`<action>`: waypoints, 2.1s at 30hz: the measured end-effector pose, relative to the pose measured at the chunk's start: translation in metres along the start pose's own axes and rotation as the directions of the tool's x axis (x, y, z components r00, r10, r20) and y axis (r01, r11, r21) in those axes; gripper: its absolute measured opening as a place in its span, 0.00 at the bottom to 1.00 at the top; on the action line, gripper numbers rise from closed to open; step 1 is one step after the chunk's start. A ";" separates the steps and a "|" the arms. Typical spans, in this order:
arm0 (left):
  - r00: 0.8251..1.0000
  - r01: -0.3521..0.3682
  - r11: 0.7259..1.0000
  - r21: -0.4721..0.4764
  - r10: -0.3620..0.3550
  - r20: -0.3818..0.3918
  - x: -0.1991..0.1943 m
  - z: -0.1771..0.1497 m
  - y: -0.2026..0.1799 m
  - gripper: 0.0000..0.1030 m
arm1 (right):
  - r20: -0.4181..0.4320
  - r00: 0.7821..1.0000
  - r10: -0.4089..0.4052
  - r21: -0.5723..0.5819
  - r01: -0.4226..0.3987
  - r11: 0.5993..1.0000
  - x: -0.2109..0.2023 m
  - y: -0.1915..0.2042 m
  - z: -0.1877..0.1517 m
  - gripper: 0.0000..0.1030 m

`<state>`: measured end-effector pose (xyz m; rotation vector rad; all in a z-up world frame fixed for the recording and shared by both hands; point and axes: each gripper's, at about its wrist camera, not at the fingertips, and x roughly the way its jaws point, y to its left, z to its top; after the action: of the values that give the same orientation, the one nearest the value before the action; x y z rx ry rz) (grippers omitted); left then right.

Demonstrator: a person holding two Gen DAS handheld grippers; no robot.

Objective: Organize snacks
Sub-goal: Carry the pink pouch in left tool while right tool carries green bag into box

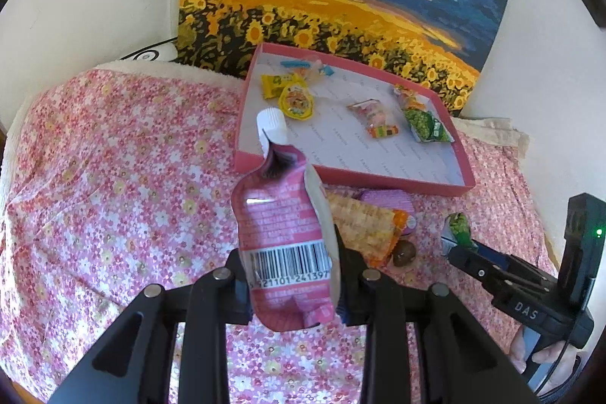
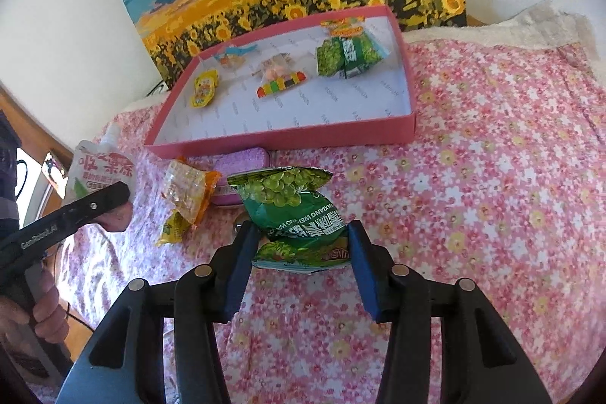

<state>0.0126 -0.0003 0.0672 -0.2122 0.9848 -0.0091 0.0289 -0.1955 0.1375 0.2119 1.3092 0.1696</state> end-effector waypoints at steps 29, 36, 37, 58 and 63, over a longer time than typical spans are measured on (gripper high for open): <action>0.995 0.087 0.995 0.051 -0.089 0.050 0.016 0.044 -0.011 0.30 | 0.104 0.994 -0.024 0.009 0.023 1.000 -0.020 0.004 0.039 0.48; 0.995 0.094 0.994 0.053 -0.096 0.037 0.032 0.063 -0.012 0.30 | 0.100 0.994 -0.054 0.004 0.054 0.999 -0.007 0.000 0.060 0.48; 0.995 0.094 0.994 0.053 -0.096 0.034 0.035 0.065 -0.012 0.30 | 0.095 0.994 -0.058 0.006 0.058 0.998 -0.004 -0.001 0.063 0.48; 0.994 0.096 0.995 0.029 -0.094 -0.060 0.100 0.080 0.002 0.30 | 0.022 0.994 -0.104 0.006 0.104 0.995 0.052 -0.025 0.092 0.48; 0.993 0.105 0.994 0.011 -0.104 -0.056 0.108 0.085 0.002 0.30 | 0.009 0.994 -0.106 0.003 0.106 0.994 0.064 -0.028 0.095 0.48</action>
<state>0.1427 0.0057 0.0231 -0.2516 1.0276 -0.1182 0.1371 -0.2132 0.0939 0.1441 1.3088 0.0767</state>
